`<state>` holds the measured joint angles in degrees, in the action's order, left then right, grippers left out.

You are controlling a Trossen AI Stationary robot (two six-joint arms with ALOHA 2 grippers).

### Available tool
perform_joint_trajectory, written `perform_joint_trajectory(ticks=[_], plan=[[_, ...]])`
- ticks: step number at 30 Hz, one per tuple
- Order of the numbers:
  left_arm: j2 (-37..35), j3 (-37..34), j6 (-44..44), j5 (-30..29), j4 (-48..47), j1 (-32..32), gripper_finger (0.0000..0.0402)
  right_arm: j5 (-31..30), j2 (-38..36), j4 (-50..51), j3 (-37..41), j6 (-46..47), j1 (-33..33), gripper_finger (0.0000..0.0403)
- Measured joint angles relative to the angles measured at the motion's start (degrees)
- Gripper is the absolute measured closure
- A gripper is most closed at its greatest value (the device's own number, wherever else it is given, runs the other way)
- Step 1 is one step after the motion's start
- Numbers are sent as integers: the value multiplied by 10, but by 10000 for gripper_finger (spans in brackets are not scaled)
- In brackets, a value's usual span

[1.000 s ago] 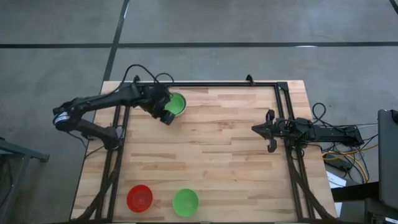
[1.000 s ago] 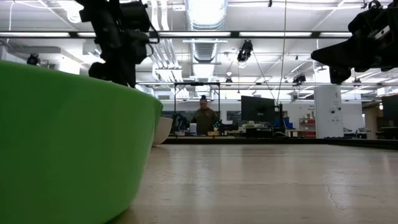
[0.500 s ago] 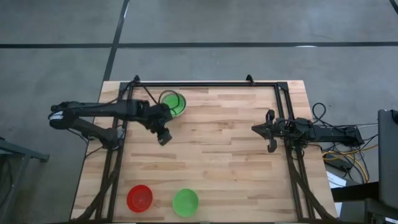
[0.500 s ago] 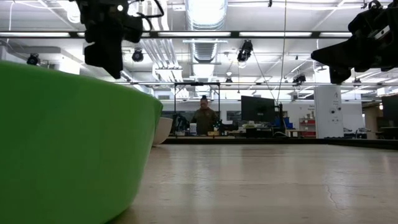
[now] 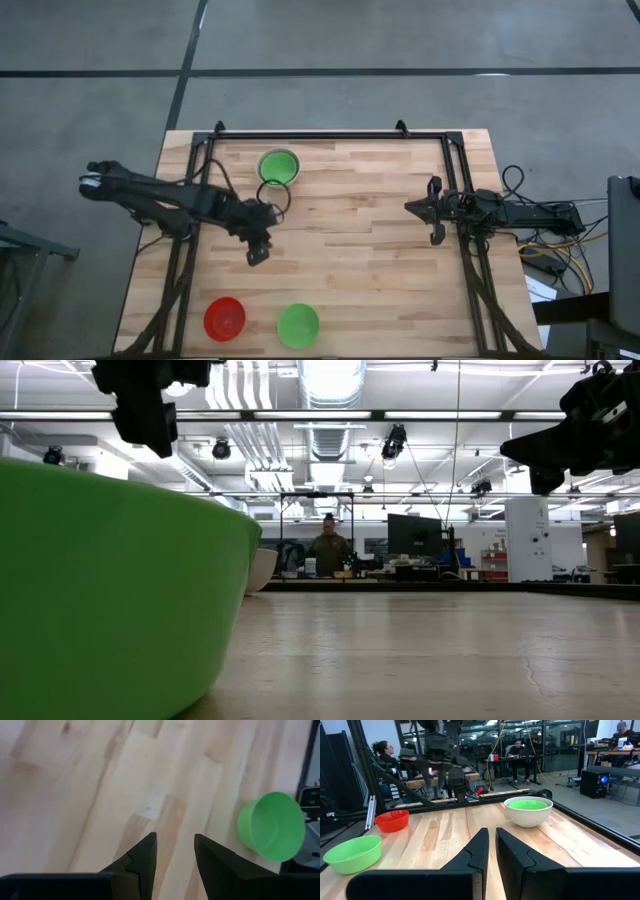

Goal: Nest bowls inside each other
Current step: Stack the green bowl on the stacked green bowl

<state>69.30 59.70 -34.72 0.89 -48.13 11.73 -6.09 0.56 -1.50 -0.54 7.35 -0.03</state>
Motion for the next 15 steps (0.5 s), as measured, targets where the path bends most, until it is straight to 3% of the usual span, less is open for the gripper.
perform_joint_trajectory(ticks=[9,15], plan=[[0,0,-44,-37,19,72,266,0,0,0,0,0,0,369],[3,0,-23,-41,56,108,266,0,0,0,0,0,0,369]])
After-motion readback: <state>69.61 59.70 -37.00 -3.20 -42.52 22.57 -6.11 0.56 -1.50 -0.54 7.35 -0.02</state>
